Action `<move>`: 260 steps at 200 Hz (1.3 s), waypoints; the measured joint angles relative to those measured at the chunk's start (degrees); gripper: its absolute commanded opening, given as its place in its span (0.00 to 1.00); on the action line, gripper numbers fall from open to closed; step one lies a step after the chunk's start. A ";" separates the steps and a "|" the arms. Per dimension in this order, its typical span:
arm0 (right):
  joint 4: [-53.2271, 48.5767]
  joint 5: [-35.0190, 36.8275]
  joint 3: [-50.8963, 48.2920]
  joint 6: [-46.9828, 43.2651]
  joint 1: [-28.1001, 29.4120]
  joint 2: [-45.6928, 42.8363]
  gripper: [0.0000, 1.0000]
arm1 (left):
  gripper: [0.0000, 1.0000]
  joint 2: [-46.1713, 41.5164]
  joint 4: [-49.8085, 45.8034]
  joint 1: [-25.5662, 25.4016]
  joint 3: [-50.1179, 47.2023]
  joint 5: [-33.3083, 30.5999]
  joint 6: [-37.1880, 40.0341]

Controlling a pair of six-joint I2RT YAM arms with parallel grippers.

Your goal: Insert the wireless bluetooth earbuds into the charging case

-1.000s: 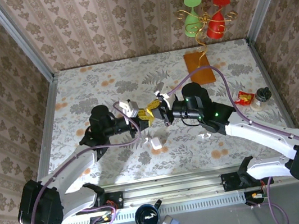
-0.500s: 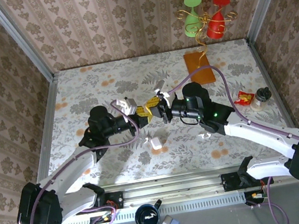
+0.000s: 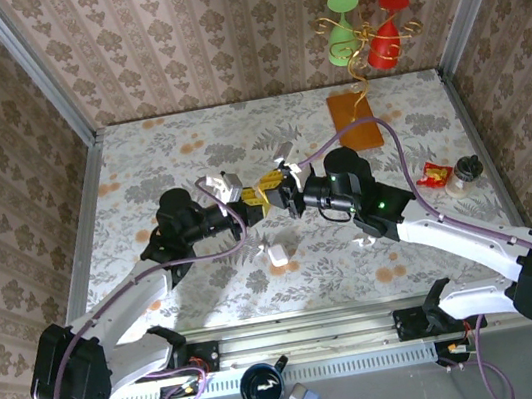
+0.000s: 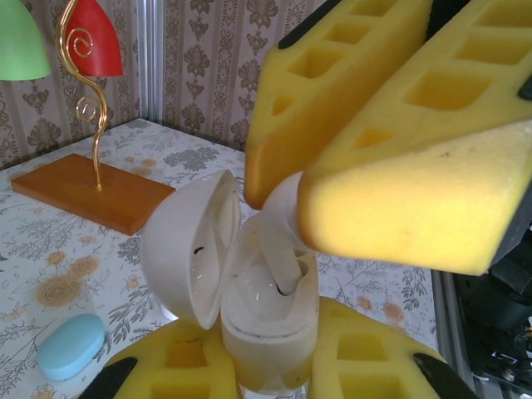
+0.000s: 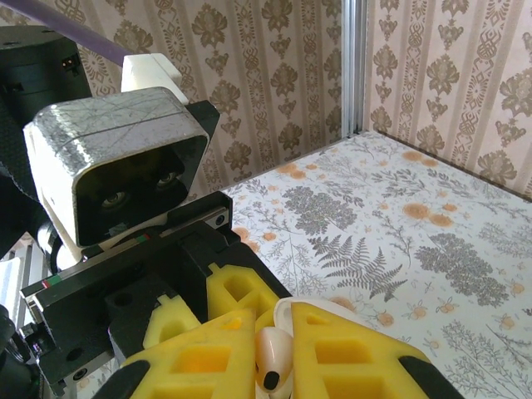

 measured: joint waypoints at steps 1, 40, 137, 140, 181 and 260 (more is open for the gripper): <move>0.00 0.00 0.00 0.00 0.00 0.00 0.16 | 0.09 0.00 0.02 0.00 0.00 0.00 0.00; 0.11 0.09 -0.13 0.13 -0.02 -0.02 0.15 | 0.09 0.00 0.17 0.22 -0.11 -0.35 -0.15; -1.79 -0.20 0.96 0.42 -0.11 1.64 0.20 | 0.09 0.39 1.05 1.07 -0.42 -1.20 -0.15; -1.81 -0.17 0.94 0.61 -0.11 1.66 0.22 | 0.09 0.42 1.05 1.09 -0.42 -1.18 -0.13; -3.89 0.37 0.90 3.28 -0.35 -0.35 0.44 | 0.09 0.44 2.16 1.09 -0.42 -1.01 -0.02; -6.51 1.18 -0.96 7.19 -3.41 -8.52 0.54 | 0.09 0.46 5.14 1.09 -0.39 1.29 0.59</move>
